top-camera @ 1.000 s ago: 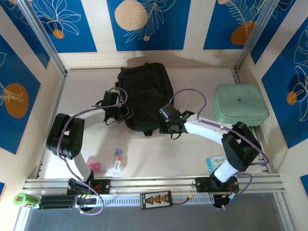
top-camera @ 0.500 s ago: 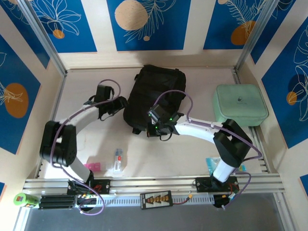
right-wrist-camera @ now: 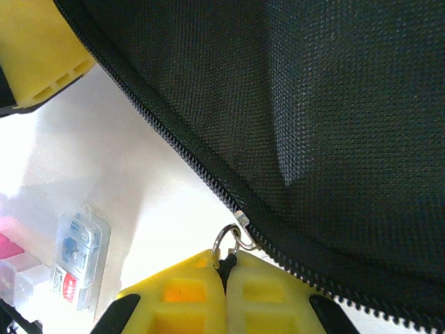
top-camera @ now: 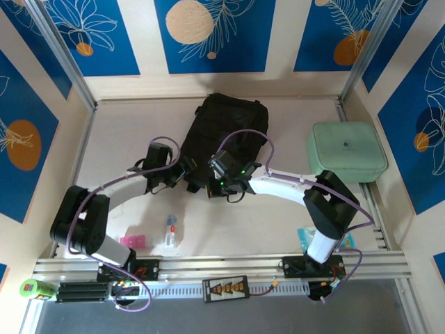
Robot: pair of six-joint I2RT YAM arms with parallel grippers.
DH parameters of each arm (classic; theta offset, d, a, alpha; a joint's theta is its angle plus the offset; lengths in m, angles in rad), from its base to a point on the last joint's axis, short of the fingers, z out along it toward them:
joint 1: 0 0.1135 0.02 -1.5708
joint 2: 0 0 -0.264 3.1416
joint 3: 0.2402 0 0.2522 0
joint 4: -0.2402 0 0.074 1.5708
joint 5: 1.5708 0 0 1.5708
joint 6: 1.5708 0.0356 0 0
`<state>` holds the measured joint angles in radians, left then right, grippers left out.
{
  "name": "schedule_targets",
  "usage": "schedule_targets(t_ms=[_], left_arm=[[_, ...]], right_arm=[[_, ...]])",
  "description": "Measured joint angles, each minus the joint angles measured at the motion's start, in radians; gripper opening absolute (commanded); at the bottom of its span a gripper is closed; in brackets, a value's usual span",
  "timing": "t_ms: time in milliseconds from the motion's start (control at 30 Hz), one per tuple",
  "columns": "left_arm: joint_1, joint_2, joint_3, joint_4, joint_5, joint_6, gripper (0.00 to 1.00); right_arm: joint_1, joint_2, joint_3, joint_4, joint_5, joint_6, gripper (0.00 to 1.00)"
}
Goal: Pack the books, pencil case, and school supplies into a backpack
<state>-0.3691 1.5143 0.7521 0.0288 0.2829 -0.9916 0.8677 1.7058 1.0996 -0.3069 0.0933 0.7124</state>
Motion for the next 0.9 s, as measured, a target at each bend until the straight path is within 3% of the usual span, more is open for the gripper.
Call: schedule_targets(t_ms=[167,267,500,900], left_arm=[[-0.001,0.030,0.000,0.008,-0.033,-0.022,0.17],[-0.001,0.030,0.003,0.009,-0.056,-0.018,0.08],[0.000,0.030,0.006,-0.002,-0.080,0.008,0.00],[0.000,0.038,0.026,-0.033,-0.061,0.078,0.00]], right_arm=[[0.003,0.000,0.000,-0.016,0.024,0.000,0.00],[0.003,-0.007,-0.005,-0.050,0.074,-0.011,0.00],[-0.062,-0.089,-0.044,-0.139,0.174,-0.089,0.00],[-0.248,-0.097,0.026,-0.266,0.157,-0.198,0.00]])
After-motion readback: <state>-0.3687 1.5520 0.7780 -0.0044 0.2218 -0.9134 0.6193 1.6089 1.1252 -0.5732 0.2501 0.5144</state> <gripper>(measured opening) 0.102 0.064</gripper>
